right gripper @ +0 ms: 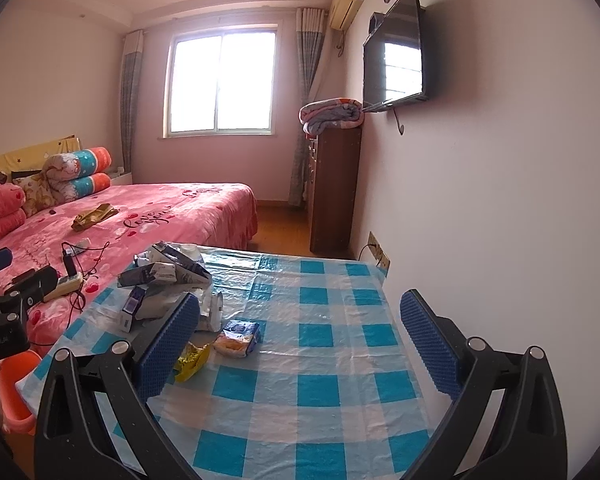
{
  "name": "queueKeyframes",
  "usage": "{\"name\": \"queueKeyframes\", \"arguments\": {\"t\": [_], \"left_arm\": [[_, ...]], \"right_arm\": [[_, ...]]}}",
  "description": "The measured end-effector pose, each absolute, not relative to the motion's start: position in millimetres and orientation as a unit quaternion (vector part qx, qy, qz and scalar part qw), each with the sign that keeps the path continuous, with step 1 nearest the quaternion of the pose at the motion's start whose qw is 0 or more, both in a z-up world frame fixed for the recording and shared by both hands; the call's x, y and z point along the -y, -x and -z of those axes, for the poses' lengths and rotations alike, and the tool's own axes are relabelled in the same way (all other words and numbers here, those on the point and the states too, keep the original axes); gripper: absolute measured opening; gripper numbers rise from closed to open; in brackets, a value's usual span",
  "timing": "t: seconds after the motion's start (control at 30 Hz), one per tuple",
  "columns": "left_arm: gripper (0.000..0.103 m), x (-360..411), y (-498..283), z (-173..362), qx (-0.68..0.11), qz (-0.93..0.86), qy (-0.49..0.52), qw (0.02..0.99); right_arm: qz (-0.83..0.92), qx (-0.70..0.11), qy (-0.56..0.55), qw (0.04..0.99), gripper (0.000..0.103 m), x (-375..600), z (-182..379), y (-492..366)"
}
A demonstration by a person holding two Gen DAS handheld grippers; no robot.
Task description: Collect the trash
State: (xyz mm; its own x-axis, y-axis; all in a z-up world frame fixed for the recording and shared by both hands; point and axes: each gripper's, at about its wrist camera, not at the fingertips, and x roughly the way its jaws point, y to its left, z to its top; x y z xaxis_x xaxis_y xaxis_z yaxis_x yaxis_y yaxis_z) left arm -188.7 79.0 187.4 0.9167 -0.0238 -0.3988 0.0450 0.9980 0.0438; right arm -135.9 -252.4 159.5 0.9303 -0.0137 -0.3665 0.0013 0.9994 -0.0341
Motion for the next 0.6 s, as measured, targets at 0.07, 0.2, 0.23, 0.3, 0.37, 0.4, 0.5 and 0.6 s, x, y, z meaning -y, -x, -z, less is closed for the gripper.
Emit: {"name": "queueKeyframes", "arguments": {"t": [0.07,0.2,0.23,0.3,0.37,0.4,0.5,0.6], "left_arm": [[0.100,-80,190,-188,-0.203,0.016,-0.023,0.979],[0.100,-82,194,-191,-0.199,0.017,-0.020,0.980],[0.100,-83,195,-192,-0.197,0.017,-0.022,0.980],[0.100,-81,197,-192,-0.196,0.018,-0.023,0.980],[0.100,-81,198,-191,-0.196,0.021,-0.022,0.980],[0.100,-79,199,-191,-0.196,0.021,-0.023,0.980],[0.100,-78,201,-190,-0.195,0.021,-0.026,0.980],[0.100,-77,203,-189,-0.194,0.022,-0.029,0.980]], "right_arm": [[0.006,-0.184,0.016,0.983,0.099,253,-161,137],[0.009,-0.179,0.015,0.984,0.099,253,-164,142],[0.009,-0.178,0.014,0.984,0.099,252,-164,142],[0.010,-0.176,0.015,0.984,0.099,252,-165,143],[0.012,-0.174,0.018,0.984,0.099,251,-164,144],[0.013,-0.174,0.019,0.985,0.099,250,-164,145],[0.015,-0.172,0.024,0.985,0.099,249,-163,146],[0.017,-0.171,0.026,0.985,0.099,248,-163,146]]}}
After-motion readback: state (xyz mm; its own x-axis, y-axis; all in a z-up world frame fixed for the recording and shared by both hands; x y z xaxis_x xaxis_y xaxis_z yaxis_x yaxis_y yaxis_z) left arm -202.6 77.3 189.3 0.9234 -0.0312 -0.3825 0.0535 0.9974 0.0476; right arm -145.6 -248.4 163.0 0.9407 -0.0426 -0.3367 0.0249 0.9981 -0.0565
